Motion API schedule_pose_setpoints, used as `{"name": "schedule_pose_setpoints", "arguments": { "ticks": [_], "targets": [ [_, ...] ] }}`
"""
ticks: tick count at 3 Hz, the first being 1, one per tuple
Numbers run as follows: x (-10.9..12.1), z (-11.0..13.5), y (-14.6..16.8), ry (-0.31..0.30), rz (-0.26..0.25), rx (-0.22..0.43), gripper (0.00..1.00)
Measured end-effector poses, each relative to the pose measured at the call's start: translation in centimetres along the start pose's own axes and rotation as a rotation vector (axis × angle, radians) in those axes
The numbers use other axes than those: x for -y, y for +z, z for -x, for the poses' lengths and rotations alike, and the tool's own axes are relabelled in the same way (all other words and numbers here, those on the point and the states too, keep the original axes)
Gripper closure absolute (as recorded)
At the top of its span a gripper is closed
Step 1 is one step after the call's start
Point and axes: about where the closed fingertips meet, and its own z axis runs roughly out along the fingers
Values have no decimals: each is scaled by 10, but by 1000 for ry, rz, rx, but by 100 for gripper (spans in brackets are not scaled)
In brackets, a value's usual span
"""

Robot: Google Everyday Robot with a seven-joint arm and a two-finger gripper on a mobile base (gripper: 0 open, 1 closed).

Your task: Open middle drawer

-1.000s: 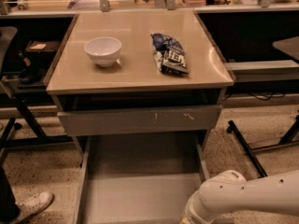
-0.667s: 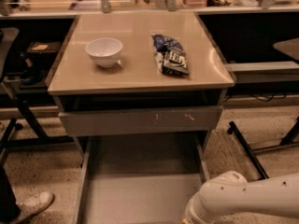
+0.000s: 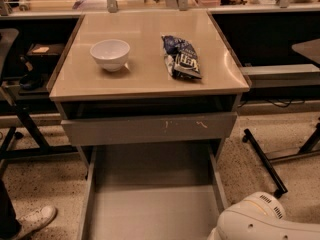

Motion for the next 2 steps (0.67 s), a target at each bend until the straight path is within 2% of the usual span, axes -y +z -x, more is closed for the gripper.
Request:
{"name": "schedule_pose_setpoints", "arguments": {
  "ticks": [1,2],
  "targets": [
    [11,4,-69,34,-136,13,100],
    [33,13,-152,62,-327,36,100]
  ]
}}
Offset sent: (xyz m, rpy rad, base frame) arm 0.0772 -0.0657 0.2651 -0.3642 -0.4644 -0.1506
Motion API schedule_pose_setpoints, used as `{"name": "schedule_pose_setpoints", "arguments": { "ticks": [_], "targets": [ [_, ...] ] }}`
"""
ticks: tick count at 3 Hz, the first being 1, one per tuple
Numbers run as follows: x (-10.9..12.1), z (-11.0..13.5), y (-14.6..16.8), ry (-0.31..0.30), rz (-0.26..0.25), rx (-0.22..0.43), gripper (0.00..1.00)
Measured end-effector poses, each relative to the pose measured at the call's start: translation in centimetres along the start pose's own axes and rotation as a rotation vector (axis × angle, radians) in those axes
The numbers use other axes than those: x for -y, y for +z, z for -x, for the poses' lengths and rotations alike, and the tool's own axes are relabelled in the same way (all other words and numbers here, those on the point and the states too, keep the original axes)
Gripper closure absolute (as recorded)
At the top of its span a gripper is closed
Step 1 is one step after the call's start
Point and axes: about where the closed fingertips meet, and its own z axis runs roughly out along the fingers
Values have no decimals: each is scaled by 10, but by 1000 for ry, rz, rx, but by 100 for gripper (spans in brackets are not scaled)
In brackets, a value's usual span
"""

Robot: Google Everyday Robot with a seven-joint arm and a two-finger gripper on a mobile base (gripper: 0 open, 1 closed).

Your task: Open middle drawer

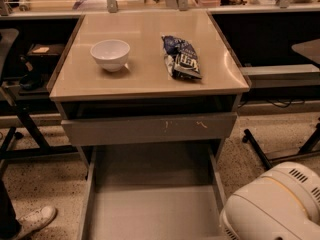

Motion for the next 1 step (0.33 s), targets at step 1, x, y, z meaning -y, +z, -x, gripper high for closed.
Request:
{"name": "schedule_pose_setpoints", "arguments": {
  "ticks": [1],
  "targets": [
    [3,2,-11,-6,-26,4,82]
  ]
}}
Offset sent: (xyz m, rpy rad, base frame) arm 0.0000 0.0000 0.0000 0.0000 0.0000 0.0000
